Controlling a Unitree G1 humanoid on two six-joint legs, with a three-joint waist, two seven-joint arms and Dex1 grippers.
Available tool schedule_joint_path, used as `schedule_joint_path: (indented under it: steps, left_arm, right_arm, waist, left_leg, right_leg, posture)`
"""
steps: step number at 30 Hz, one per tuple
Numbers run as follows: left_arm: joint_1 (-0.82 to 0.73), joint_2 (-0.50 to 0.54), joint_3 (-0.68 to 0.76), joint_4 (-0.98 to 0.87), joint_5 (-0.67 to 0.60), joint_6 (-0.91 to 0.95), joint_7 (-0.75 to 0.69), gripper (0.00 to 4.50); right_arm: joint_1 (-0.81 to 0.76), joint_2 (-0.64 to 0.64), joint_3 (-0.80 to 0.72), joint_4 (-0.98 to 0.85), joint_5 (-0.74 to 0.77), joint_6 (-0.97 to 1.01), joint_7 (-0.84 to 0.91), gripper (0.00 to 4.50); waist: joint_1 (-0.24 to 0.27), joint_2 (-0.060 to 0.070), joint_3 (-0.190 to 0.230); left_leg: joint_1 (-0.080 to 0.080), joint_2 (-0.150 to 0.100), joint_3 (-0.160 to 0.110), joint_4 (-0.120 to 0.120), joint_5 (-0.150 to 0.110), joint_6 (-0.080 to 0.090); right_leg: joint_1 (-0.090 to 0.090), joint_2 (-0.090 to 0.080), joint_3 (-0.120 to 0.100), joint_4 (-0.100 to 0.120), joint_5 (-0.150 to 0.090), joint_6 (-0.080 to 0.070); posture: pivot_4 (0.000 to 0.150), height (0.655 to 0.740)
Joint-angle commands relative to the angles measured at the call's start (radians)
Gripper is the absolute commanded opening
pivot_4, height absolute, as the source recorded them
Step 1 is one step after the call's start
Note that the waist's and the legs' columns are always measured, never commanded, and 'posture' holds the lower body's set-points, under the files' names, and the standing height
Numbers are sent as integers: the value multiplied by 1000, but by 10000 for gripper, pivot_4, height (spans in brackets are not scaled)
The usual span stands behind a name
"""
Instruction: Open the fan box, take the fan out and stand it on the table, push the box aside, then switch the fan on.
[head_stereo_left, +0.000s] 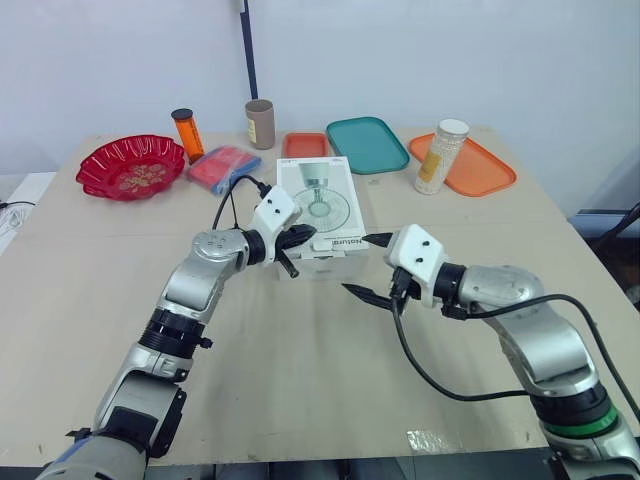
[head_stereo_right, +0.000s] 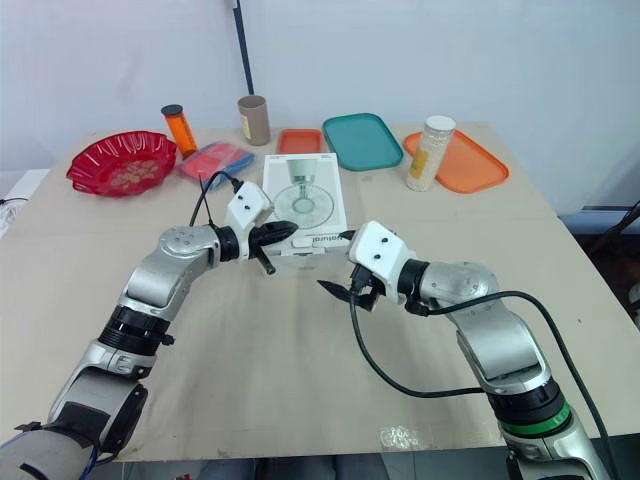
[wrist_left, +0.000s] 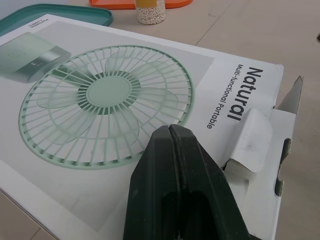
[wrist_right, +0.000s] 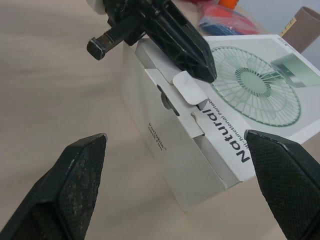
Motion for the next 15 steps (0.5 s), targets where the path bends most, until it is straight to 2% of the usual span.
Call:
schedule_joint_path:
  steps: [1, 9, 15]
  left_arm:
    - [12, 19, 3, -24, 0, 20, -6, 479]
    - [12, 32, 10, -35, -9, 41, -6, 479]
    - [5, 26, 7, -28, -13, 44, 0, 479]
  right_arm:
    - [-20, 11, 17, 35, -31, -45, -12, 45000]
    - [-5, 20, 25, 68, -57, -73, -13, 45000]
    - [56, -2, 32, -2, -32, -44, 26, 45000]
  waist:
    - [0, 0, 0]
    - [0, 0, 0]
    - [0, 0, 0]
  left_leg:
    - [0, 0, 0, 0, 0, 0]
    - [0, 0, 0, 0, 0, 0]
    - [0, 0, 0, 0, 0, 0]
  right_leg:
    - [0, 0, 0, 0, 0, 0]
    - [0, 0, 0, 0, 0, 0]
    - [0, 0, 0, 0, 0, 0]
  posture:
    - [1500, 7400]
    - [1500, 7400]
    - [1500, 7400]
